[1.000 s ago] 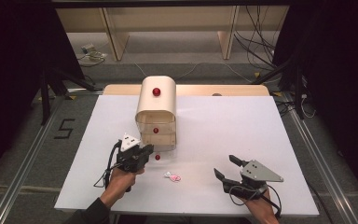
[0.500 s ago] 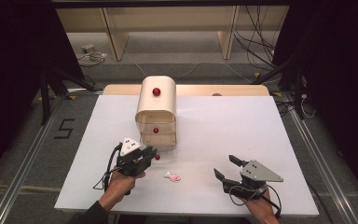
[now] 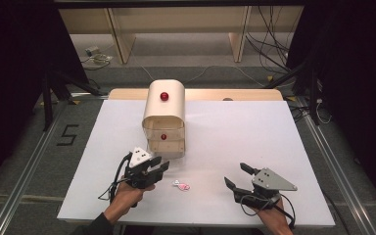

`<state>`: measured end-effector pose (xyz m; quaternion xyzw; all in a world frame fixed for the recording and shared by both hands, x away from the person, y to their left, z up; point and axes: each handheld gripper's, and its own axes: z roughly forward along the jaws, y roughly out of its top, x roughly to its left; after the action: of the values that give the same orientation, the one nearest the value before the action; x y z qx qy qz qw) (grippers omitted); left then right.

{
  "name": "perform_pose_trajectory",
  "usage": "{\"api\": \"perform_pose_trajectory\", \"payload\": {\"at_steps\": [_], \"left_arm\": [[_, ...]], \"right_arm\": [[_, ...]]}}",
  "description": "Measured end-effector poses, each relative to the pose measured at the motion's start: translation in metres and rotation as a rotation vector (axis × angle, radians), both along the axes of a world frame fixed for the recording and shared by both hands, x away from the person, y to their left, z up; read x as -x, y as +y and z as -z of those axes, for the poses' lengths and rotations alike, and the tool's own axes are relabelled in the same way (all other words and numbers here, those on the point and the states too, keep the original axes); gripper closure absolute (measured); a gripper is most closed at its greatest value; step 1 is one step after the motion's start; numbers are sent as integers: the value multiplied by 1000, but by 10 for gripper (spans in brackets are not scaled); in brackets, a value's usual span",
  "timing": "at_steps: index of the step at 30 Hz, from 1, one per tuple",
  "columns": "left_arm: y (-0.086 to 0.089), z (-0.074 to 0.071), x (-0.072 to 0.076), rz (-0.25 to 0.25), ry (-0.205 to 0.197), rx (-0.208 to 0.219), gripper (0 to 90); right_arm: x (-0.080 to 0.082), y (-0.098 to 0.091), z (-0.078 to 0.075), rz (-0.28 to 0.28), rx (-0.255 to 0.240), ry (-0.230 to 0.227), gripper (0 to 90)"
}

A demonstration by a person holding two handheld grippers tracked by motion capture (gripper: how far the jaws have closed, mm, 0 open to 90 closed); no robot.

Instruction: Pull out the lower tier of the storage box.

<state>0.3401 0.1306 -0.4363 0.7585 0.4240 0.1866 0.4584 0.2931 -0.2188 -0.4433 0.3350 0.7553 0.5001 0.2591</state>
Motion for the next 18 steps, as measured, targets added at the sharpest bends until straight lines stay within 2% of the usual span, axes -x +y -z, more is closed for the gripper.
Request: {"api": "perform_pose_trajectory", "payload": {"at_steps": [10,18], "left_arm": [[-7,1,4,50,-15,-26,504],[-12,3,6,81,-20,-57,468]], "right_arm": [[0,0,0,-3,7,4,309],[0,0,0,0,5,8,310]]}}
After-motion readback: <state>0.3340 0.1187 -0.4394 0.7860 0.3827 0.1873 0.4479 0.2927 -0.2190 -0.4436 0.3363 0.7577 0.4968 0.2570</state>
